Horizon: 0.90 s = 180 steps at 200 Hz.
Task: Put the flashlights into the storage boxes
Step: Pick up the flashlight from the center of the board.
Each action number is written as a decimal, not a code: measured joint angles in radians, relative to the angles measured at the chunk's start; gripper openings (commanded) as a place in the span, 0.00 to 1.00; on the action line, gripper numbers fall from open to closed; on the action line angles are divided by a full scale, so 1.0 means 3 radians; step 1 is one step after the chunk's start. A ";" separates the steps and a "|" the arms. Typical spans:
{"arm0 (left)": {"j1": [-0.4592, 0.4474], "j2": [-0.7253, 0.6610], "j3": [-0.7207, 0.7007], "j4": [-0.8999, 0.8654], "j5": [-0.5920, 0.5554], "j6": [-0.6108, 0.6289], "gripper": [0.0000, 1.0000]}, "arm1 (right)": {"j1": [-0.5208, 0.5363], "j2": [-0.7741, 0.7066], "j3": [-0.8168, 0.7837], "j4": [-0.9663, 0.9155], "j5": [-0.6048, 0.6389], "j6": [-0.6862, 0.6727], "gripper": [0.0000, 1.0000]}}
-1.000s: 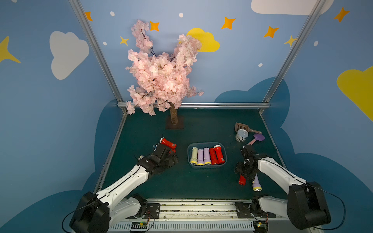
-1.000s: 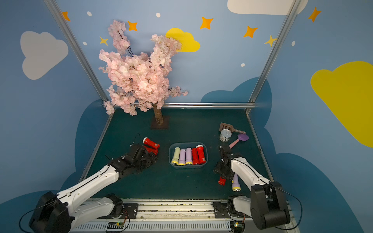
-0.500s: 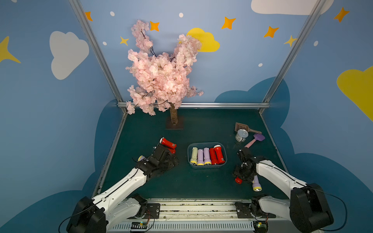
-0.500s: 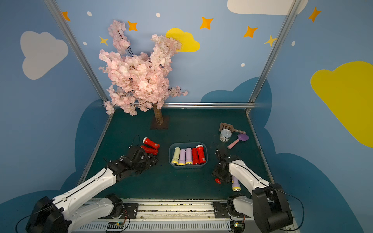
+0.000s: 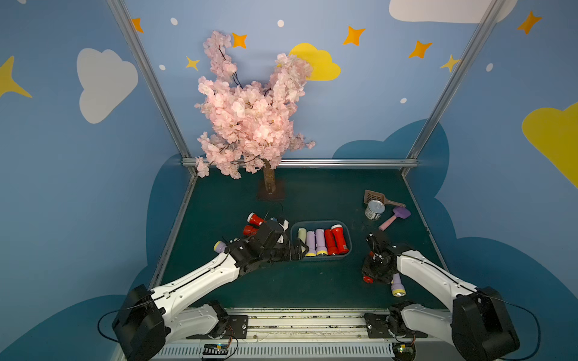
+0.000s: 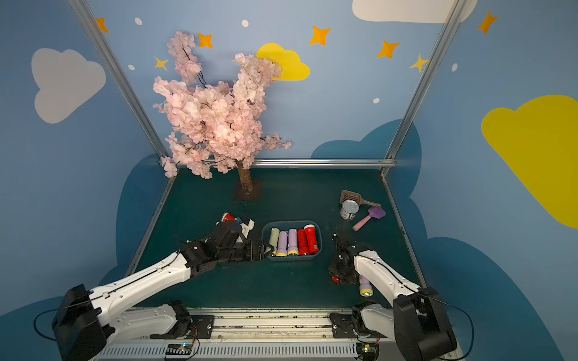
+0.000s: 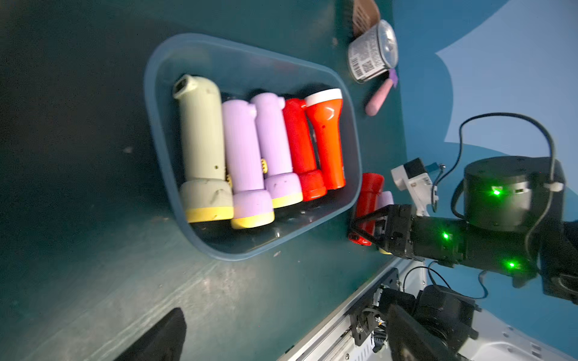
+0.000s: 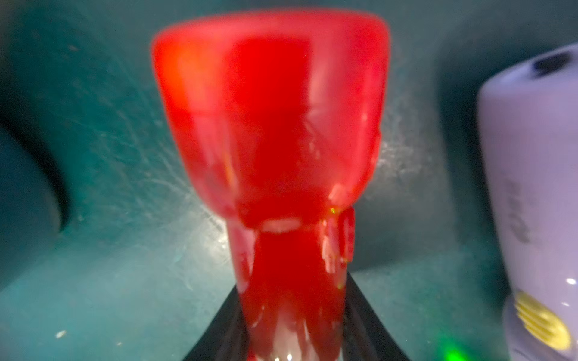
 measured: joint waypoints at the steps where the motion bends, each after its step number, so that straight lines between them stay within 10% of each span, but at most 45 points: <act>1: 0.0000 0.0001 0.0001 0.0004 0.0006 0.0004 0.99 | 0.0000 -0.0008 0.0000 -0.0001 0.0003 0.0001 0.42; 180: 0.0334 -0.0450 -0.0112 -0.0229 -0.0266 0.0023 0.99 | 0.0535 -0.0196 0.1069 -0.0635 0.0284 -0.0003 0.40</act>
